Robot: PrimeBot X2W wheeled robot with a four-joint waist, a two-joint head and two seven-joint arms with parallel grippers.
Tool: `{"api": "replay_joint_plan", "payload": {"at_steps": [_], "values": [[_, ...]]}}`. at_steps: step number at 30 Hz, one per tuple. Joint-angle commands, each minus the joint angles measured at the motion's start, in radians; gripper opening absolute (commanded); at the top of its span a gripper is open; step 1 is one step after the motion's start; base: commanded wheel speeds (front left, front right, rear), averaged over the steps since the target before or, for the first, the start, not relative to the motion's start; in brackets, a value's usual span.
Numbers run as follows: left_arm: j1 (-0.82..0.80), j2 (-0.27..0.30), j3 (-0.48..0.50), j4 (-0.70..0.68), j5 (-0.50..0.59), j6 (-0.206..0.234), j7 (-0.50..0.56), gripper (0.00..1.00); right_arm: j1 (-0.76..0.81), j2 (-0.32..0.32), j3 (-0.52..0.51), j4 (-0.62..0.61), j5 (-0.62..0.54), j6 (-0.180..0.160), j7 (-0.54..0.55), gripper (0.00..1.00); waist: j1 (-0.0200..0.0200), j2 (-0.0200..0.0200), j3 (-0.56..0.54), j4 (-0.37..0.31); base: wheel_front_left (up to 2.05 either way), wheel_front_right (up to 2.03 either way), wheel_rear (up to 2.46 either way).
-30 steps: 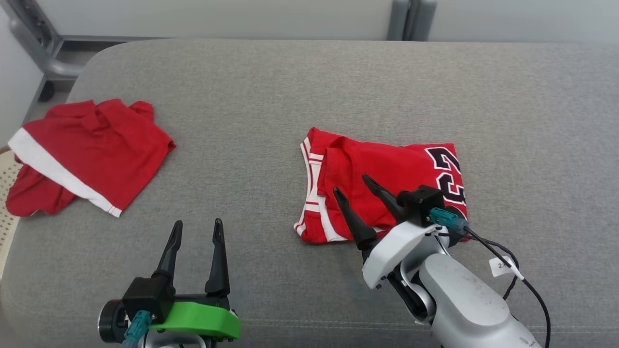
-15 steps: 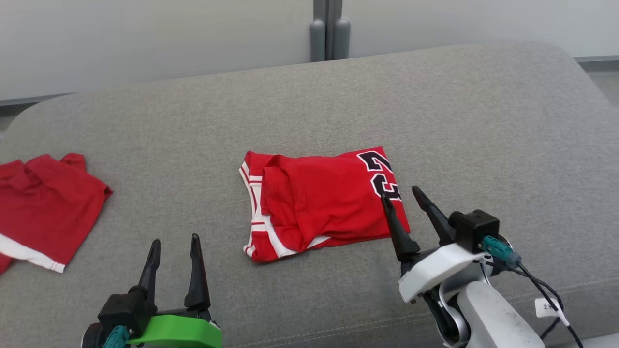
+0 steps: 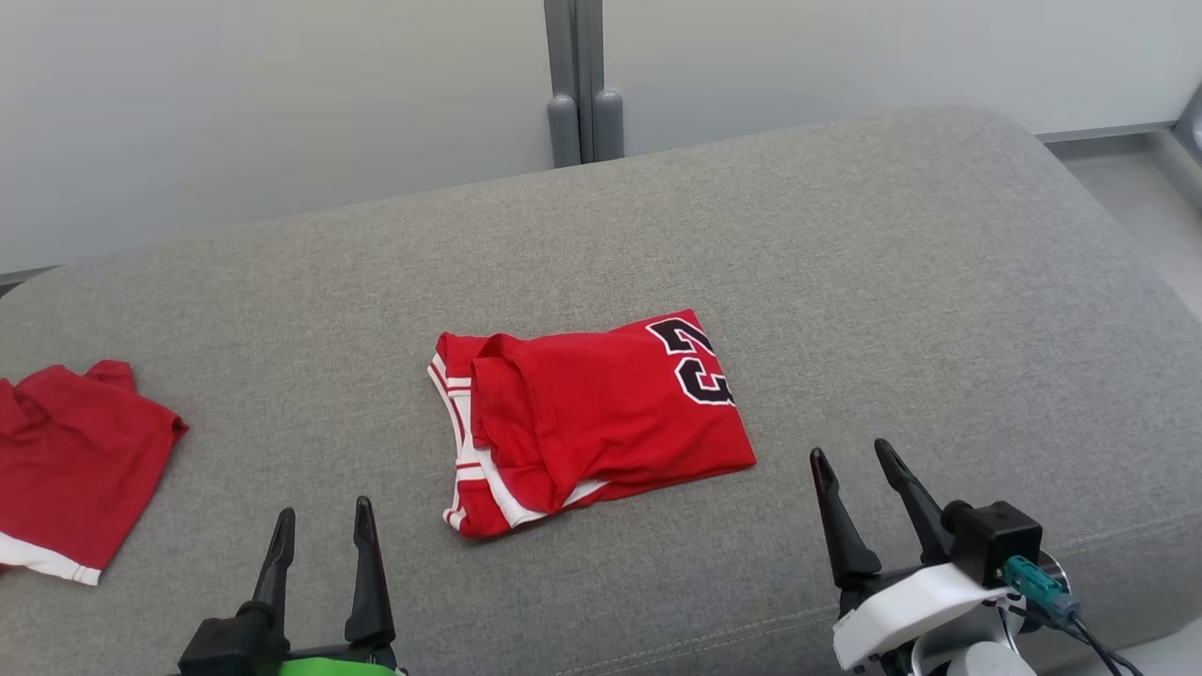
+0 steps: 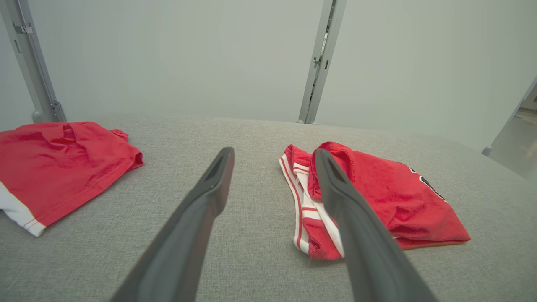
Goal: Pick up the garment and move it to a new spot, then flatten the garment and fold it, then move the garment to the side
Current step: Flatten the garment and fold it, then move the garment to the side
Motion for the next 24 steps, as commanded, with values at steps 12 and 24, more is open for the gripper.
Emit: {"api": "replay_joint_plan", "payload": {"at_steps": [12, 24], "values": [[0.025, 0.002, -0.006, -0.008, 0.034, -0.001, -0.002, 1.00, 0.040, 0.000, -0.003, 0.004, -0.002, 0.000, -0.002, 1.00, 0.0000, -0.0001, -0.019, 0.012, 0.00, 0.00, 0.00], [-0.013, 0.002, -0.027, -0.004, 0.043, -0.009, -0.002, 1.00, -0.098, 0.000, 0.048, 0.204, 0.238, 0.000, -0.002, 1.00, 0.0000, -0.0001, 0.014, 0.076, 0.00, 0.00, 0.00]]}}
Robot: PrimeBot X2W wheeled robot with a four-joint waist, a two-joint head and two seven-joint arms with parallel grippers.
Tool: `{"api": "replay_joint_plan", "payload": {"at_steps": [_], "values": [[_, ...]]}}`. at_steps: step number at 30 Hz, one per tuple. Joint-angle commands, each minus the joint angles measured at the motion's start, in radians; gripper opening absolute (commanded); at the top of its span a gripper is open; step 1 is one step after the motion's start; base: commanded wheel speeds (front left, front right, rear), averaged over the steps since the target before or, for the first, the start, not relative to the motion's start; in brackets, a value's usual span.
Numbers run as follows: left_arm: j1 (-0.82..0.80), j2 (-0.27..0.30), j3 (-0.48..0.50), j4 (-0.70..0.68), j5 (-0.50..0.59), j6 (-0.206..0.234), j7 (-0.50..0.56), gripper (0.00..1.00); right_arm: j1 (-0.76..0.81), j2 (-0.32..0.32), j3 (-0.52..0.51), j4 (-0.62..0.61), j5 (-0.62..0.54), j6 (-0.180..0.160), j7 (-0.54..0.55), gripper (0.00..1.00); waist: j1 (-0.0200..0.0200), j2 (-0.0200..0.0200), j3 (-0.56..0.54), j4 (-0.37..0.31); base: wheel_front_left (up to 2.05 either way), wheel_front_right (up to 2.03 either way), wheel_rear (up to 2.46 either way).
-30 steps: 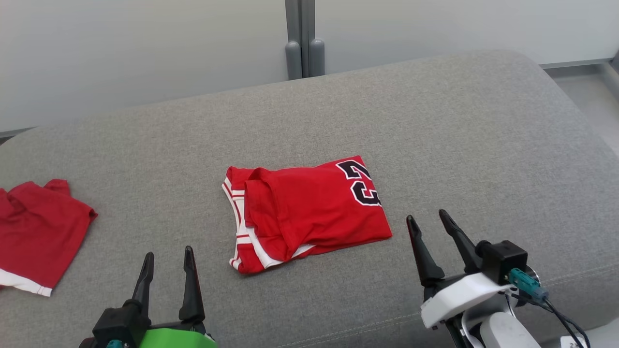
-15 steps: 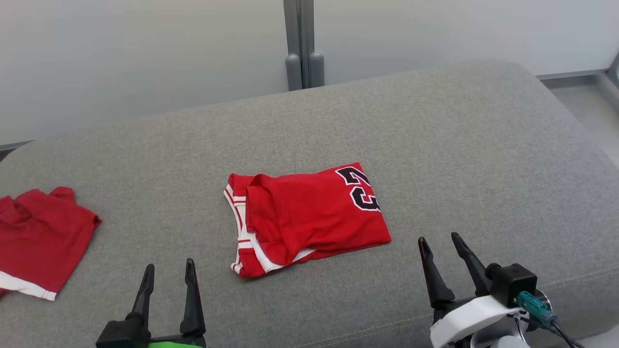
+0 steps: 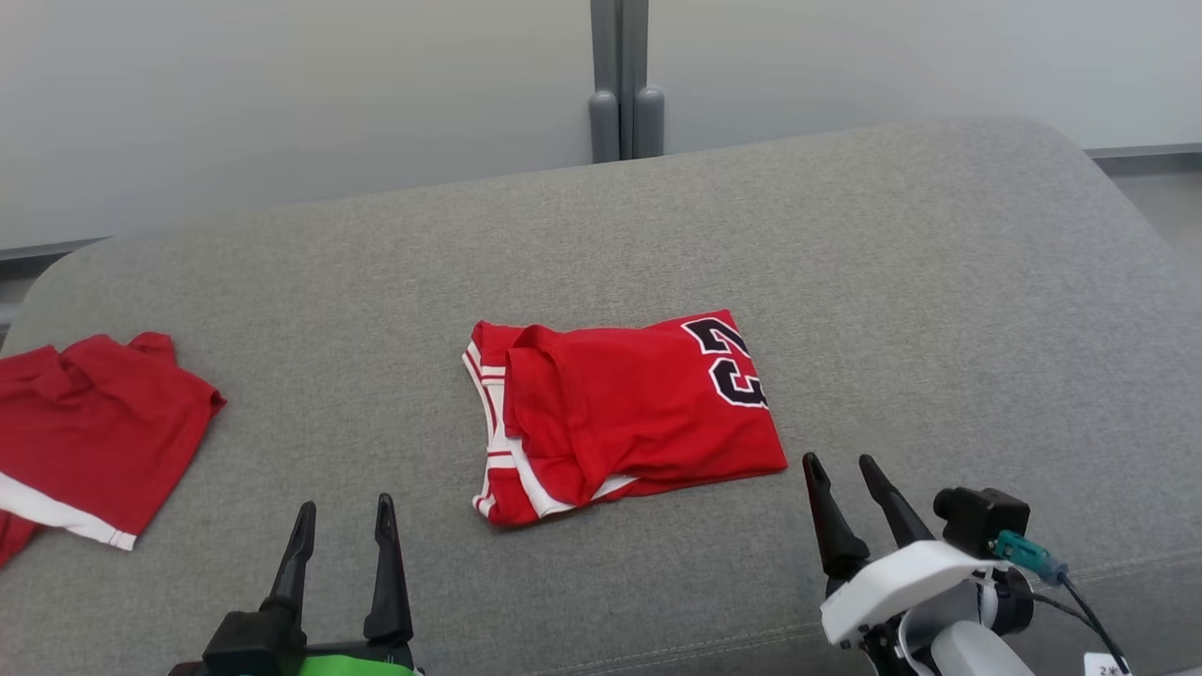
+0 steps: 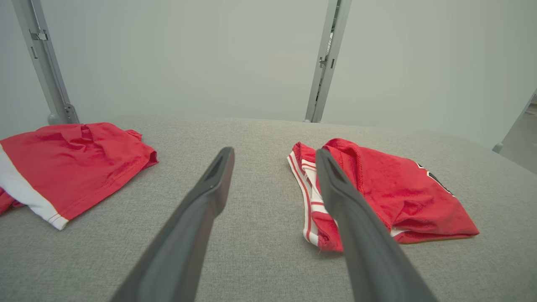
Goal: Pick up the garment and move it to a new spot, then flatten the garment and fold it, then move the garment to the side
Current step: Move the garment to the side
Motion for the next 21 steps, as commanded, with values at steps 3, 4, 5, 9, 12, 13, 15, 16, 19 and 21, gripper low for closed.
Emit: {"api": "replay_joint_plan", "payload": {"at_steps": [3, 4, 5, 9, 12, 13, 15, 16, 19, 21], "values": [[-0.025, 0.002, -0.009, 0.003, 0.011, -0.008, -0.002, 1.00, -0.077, -0.002, 0.020, 0.091, 0.123, 0.000, -0.003, 1.00, 0.0000, -0.0001, 0.026, 0.044, 0.00, 0.00, 0.00], [-0.029, 0.002, -0.011, 0.003, 0.014, -0.010, -0.002, 1.00, -0.104, -0.009, 0.032, 0.121, 0.155, 0.000, -0.003, 1.00, 0.0000, -0.0001, 0.033, 0.055, 0.00, 0.00, 0.00], [-0.035, 0.002, -0.013, 0.000, 0.016, -0.010, -0.002, 1.00, -0.134, -0.016, 0.037, 0.149, 0.193, 0.000, -0.003, 1.00, 0.0000, -0.0001, 0.041, 0.064, 0.00, 0.00, 0.00], [-0.062, 0.002, -0.025, -0.012, 0.020, -0.016, -0.002, 1.00, -0.246, -0.045, 0.064, 0.258, 0.302, 0.000, 0.003, 1.00, 0.0000, -0.0001, 0.094, 0.106, 0.00, 0.00, 0.00], [-0.085, 0.002, -0.034, -0.008, 0.028, -0.024, -0.002, 1.00, -0.327, -0.079, 0.089, 0.331, 0.362, 0.000, 0.016, 1.00, 0.0000, -0.0001, 0.131, 0.137, 0.00, 0.00, 0.00], [-0.091, 0.002, -0.037, -0.002, 0.027, -0.025, -0.002, 1.00, -0.347, -0.088, 0.098, 0.353, 0.382, 0.000, 0.021, 1.00, 0.0000, -0.0001, 0.141, 0.148, 0.00, 0.00, 0.00], [-0.100, 0.002, -0.042, 0.015, 0.024, -0.024, -0.002, 1.00, -0.385, -0.104, 0.110, 0.387, 0.420, 0.000, 0.026, 1.00, 0.0000, -0.0001, 0.157, 0.169, 0.00, 0.00, 0.00], [-0.109, 0.002, -0.043, 0.019, 0.021, -0.023, -0.002, 1.00, -0.401, -0.116, 0.117, 0.402, 0.434, 0.000, 0.028, 1.00, 0.0000, -0.0001, 0.165, 0.178, 0.00, 0.00, 0.00], [-0.125, 0.001, -0.048, 0.029, 0.015, -0.022, -0.002, 1.00, -0.435, -0.141, 0.138, 0.449, 0.472, 0.000, 0.027, 1.00, 0.0000, -0.0001, 0.189, 0.203, 0.00, 0.00, 0.00], [-0.131, 0.002, -0.056, 0.036, 0.010, -0.020, -0.002, 1.00, -0.452, -0.151, 0.154, 0.478, 0.496, 0.000, 0.031, 1.00, 0.0000, -0.0001, 0.202, 0.217, 0.00, 0.00, 0.00]]}}
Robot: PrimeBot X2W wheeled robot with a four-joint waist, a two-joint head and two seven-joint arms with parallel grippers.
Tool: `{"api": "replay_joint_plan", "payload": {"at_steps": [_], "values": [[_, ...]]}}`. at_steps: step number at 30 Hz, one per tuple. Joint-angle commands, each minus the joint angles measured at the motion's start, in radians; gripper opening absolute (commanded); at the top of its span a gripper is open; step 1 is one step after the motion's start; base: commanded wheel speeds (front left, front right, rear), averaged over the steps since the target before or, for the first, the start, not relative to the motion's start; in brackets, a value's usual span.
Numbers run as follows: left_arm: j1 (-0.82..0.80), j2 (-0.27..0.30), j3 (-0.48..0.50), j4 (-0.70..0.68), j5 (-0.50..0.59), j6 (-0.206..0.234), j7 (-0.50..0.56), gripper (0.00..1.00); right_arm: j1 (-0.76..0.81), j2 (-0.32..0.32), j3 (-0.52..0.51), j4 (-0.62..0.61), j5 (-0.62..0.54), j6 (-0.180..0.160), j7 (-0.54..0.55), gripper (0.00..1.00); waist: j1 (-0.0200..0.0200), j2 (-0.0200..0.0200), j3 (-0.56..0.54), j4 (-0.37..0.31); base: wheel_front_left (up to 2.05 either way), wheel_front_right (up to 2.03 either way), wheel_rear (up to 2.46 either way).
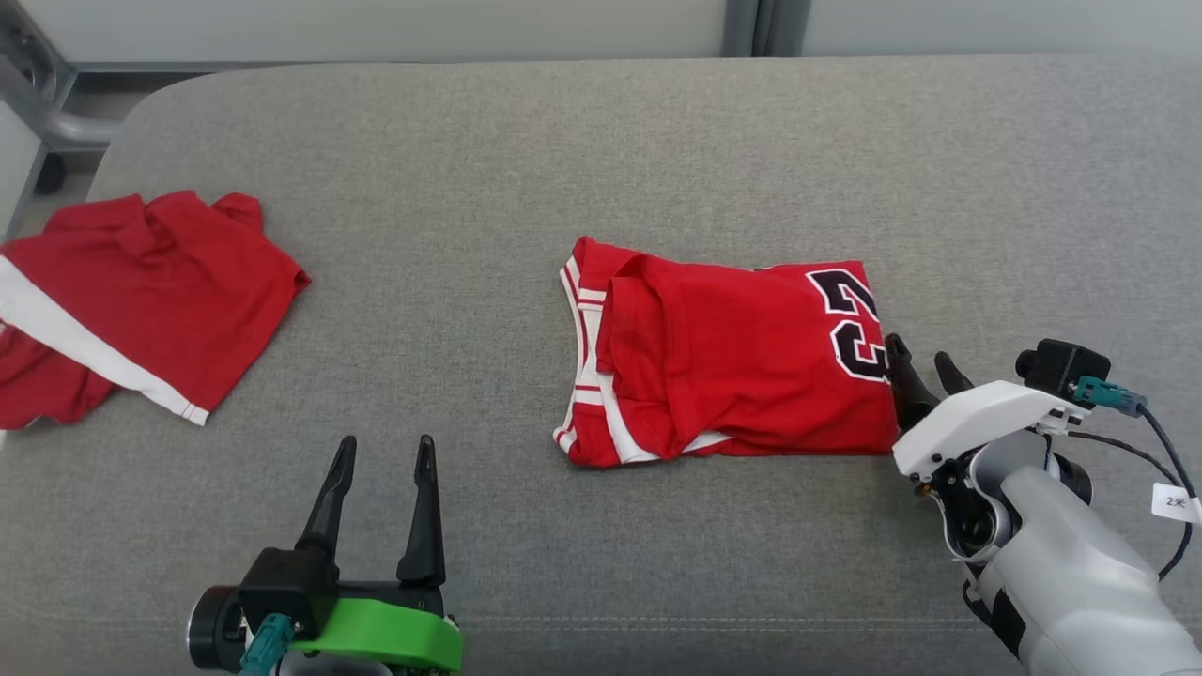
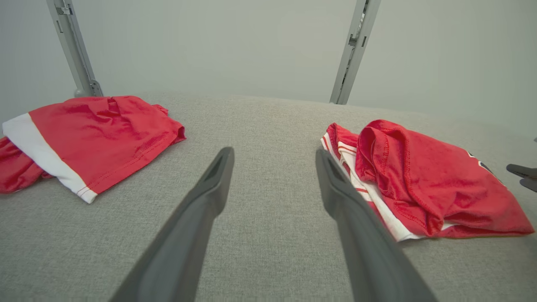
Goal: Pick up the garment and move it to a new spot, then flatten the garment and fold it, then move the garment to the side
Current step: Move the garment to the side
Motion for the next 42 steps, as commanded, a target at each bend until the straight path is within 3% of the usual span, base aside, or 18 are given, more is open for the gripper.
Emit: {"api": "replay_joint_plan", "payload": {"at_steps": [1, 11, 12, 14, 27, 34, 42], "values": [[-0.018, 0.001, -0.002, 0.004, -0.004, 0.002, -0.002, 1.00, -0.014, -0.004, 0.009, 0.014, 0.019, 0.000, 0.004, 1.00, 0.0000, -0.0001, 0.047, 0.048, 0.00, 0.00, 0.00], [-0.059, 0.001, -0.019, 0.011, 0.017, -0.008, -0.002, 1.00, -0.041, -0.018, 0.078, 0.089, 0.123, 0.000, 0.014, 1.00, 0.0000, -0.0001, 0.090, 0.094, 0.00, 0.00, 0.00], [-0.061, 0.001, -0.018, 0.011, 0.018, -0.009, -0.002, 1.00, -0.041, -0.019, 0.086, 0.088, 0.131, -0.001, 0.013, 0.73, 0.0000, -0.0001, 0.090, 0.096, 0.00, 0.00, 0.00], [-0.061, 0.001, -0.016, 0.013, 0.017, -0.009, -0.002, 1.00, -0.037, -0.022, 0.106, 0.081, 0.143, -0.001, 0.009, 0.00, 0.0000, -0.0001, 0.089, 0.100, 0.00, 0.00, 0.00], [-0.036, 0.001, -0.025, -0.003, 0.011, -0.012, -0.002, 1.00, -0.040, -0.075, 0.207, 0.009, 0.112, 0.000, -0.031, 0.00, 0.0000, -0.0001, 0.058, 0.076, 0.00, 0.00, 0.00], [-0.035, 0.001, -0.008, -0.025, 0.018, -0.012, -0.002, 1.00, -0.030, -0.081, 0.134, -0.088, -0.073, 0.000, -0.031, 0.00, 0.0000, -0.0001, 0.062, 0.017, 0.00, 0.00, 0.00], [-0.056, 0.001, 0.013, -0.065, 0.041, -0.042, -0.002, 1.00, 0.020, -0.005, 0.019, -0.164, -0.244, 0.000, -0.031, 0.00, 0.0000, -0.0001, 0.076, -0.124, 0.00, 0.00, 0.00]]}}
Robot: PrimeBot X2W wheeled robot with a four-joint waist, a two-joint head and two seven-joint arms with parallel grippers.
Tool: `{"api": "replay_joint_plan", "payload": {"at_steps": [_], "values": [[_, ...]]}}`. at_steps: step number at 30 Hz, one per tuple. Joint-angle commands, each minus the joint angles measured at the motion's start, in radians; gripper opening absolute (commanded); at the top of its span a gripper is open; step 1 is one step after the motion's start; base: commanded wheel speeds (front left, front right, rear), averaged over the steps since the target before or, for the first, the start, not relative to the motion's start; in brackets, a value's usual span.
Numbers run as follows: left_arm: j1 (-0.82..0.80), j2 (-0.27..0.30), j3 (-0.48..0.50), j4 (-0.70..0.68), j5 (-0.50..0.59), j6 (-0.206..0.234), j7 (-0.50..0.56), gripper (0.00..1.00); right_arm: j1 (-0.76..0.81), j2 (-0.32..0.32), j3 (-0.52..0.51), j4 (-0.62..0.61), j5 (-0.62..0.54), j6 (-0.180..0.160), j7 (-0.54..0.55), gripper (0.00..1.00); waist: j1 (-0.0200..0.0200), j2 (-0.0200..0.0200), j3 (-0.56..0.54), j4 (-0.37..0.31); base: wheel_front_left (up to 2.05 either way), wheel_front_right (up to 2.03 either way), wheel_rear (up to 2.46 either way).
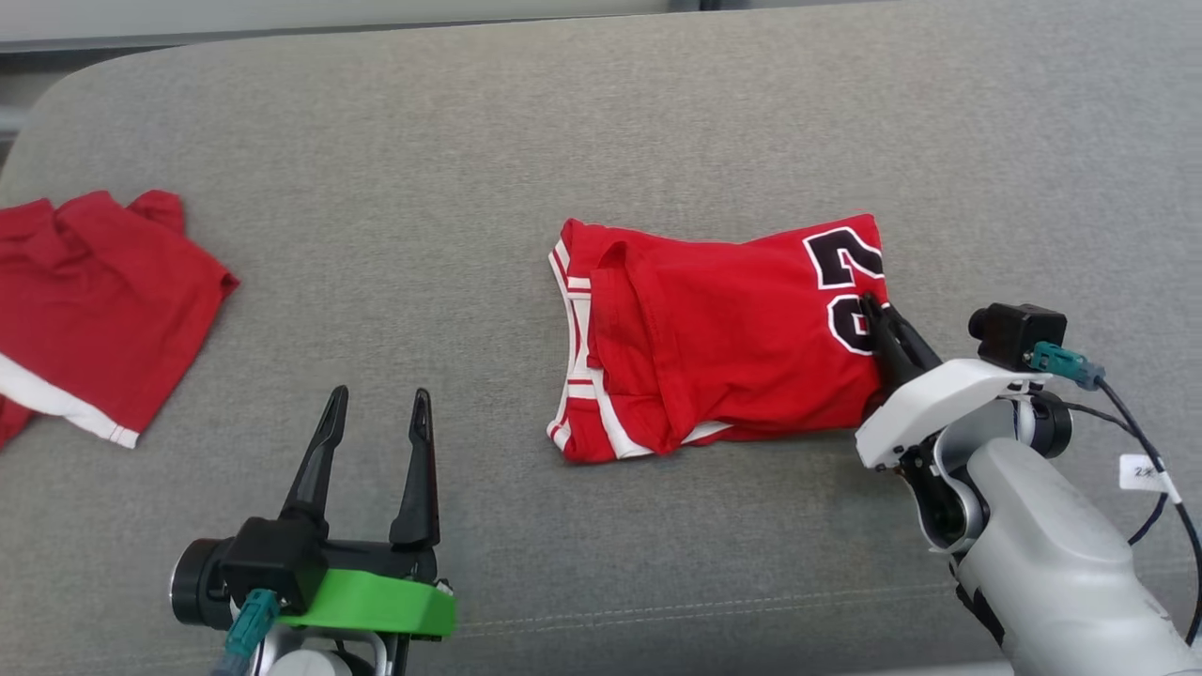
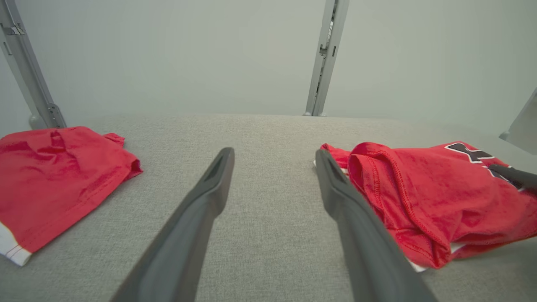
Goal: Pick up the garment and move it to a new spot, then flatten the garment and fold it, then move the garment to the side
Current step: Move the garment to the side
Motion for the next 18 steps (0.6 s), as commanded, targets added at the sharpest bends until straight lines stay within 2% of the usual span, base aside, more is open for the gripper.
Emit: {"api": "replay_joint_plan", "payload": {"at_steps": [1, 13, 18], "values": [[-0.014, 0.002, 0.006, -0.005, 0.012, -0.008, -0.002, 1.00, 0.021, 0.011, -0.013, -0.009, -0.023, -0.001, -0.004, 0.00, 0.0000, 0.0000, 0.009, -0.080, 0.00, 0.00, 0.00], [-0.028, 0.002, 0.027, -0.012, 0.050, -0.042, -0.002, 1.00, 0.057, 0.057, -0.067, -0.051, -0.091, -0.001, -0.004, 0.00, 0.0000, 0.0000, 0.017, -0.252, 0.00, 0.00, 0.00], [-0.037, 0.002, 0.024, -0.018, 0.062, -0.052, -0.002, 1.00, 0.006, 0.043, -0.060, -0.035, -0.120, -0.001, -0.004, 0.00, 0.0000, 0.0000, 0.036, -0.303, 0.00, 0.00, 0.00]]}}
